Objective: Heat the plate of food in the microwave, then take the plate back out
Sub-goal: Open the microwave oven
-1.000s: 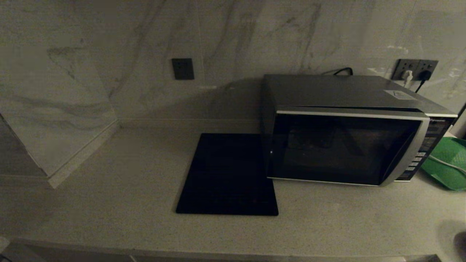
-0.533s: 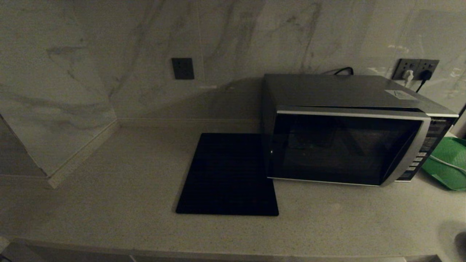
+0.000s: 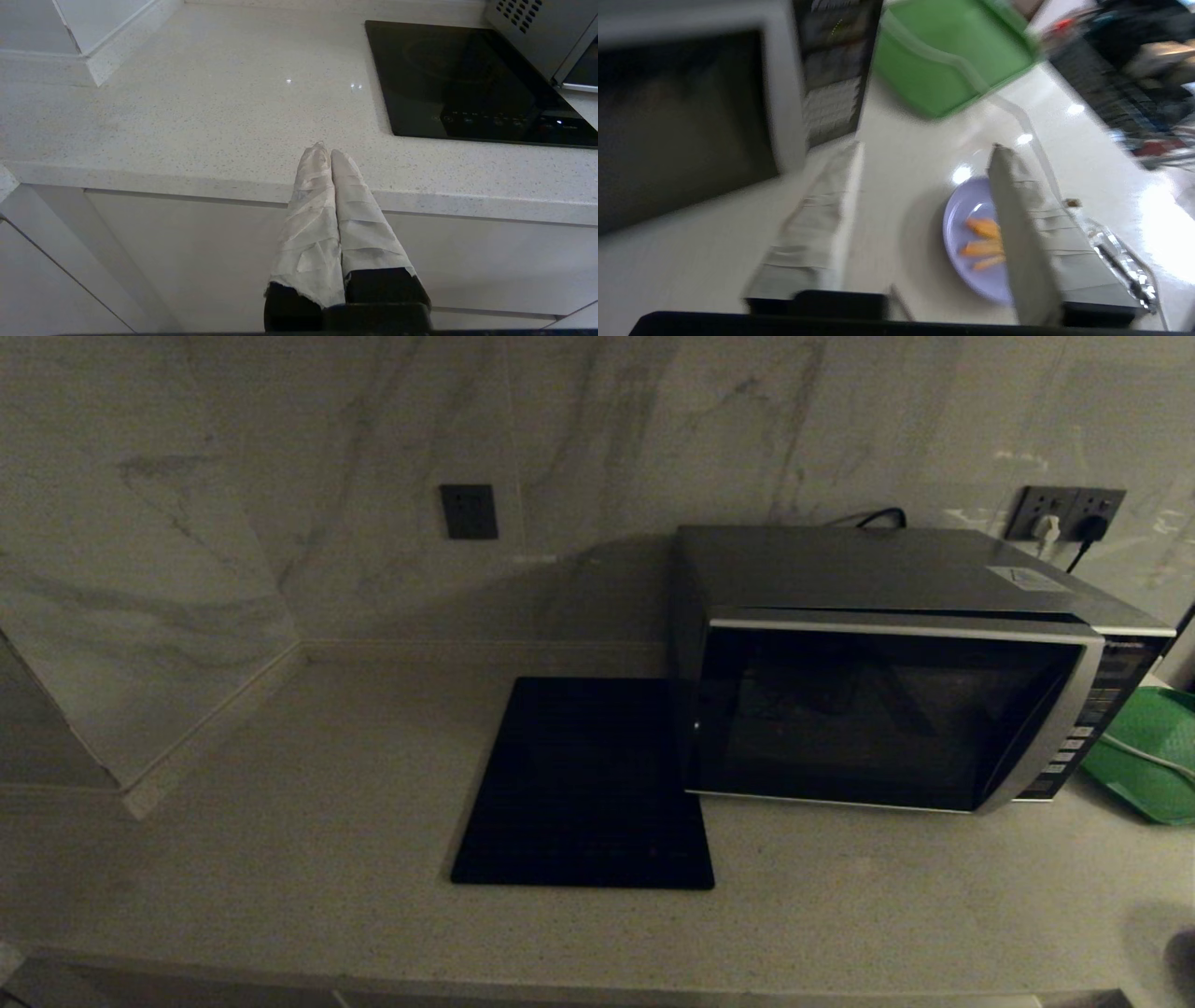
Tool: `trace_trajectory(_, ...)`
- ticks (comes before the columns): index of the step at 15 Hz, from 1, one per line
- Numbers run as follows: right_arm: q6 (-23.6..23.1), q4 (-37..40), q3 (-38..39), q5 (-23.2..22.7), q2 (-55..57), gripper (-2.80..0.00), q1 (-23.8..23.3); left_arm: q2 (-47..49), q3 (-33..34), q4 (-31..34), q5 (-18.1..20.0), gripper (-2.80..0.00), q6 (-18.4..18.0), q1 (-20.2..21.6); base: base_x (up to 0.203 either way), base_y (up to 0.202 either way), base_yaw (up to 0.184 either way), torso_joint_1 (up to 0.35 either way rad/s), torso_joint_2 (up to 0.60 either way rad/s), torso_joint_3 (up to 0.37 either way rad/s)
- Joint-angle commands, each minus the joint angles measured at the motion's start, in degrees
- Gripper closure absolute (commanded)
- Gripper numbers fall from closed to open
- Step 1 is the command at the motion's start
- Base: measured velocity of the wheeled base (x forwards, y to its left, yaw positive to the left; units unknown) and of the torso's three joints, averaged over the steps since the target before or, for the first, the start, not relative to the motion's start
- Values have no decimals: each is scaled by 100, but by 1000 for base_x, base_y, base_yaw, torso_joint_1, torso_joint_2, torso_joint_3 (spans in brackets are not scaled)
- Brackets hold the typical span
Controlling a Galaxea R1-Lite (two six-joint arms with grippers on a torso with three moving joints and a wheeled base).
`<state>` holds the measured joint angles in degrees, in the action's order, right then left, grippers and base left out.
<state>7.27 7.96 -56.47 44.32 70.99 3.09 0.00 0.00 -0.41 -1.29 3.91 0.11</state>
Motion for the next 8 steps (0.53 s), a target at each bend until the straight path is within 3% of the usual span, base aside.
trace_trajectory(1,18,-529,125,634,414,-280,399,0,0,-2,-3,0,4,4,0,0,0,0,0,0)
trace_trajectory(4,83,-667,209,1221,769,-280,654,0,0,-2,-3,0,4,7,0,0,0,0,0,0)
trace_trajectory(8,532,-672,284,1716,1178,-280,771,0,0,-2,-3,0,4,0,0,0,0,0,0,0)
